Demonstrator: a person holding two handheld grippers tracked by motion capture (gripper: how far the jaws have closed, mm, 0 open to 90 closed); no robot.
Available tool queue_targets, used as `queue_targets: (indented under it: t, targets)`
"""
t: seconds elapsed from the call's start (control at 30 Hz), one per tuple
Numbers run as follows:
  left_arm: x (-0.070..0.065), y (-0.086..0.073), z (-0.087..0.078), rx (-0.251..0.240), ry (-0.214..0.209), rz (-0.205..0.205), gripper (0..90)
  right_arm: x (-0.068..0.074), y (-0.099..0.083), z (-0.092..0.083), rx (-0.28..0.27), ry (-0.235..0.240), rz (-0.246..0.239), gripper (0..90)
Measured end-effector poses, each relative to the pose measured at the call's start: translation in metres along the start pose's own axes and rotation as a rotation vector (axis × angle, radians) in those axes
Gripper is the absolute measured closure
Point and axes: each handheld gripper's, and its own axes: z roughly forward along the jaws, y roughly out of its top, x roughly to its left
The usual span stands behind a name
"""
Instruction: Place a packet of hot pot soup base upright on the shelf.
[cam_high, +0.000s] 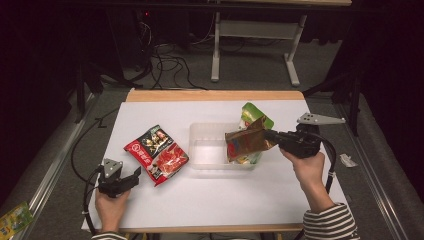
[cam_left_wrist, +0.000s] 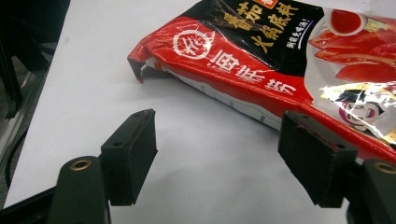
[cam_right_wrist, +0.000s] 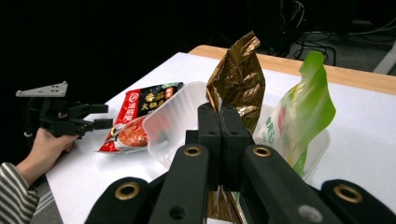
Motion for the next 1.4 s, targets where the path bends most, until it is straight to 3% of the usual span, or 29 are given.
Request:
queue_targets:
  t: [0.43,0.9,1.2,1.4]
  targets:
    - [0.000,0.000,0.000,-0.002,-0.001,0.000,28.3,-0.002,0.002,0.021,0.051,-0.027,0.013,90.0]
    - [0.000,0.000,0.000,-0.006,0.000,-0.002,28.3,-0.003,0.007,0.026,0.035,-0.046,0.009,89.9]
    - [0.000,0.000,0.000,-0.005,-0.001,-0.001,28.2,-0.001,0.008,0.022,0.025,-0.103,-0.013,90.0]
    - [0.000,0.000,-0.001,-0.007,0.000,-0.002,28.1,0.007,0.010,0.031,0.035,-0.086,-0.032,89.2]
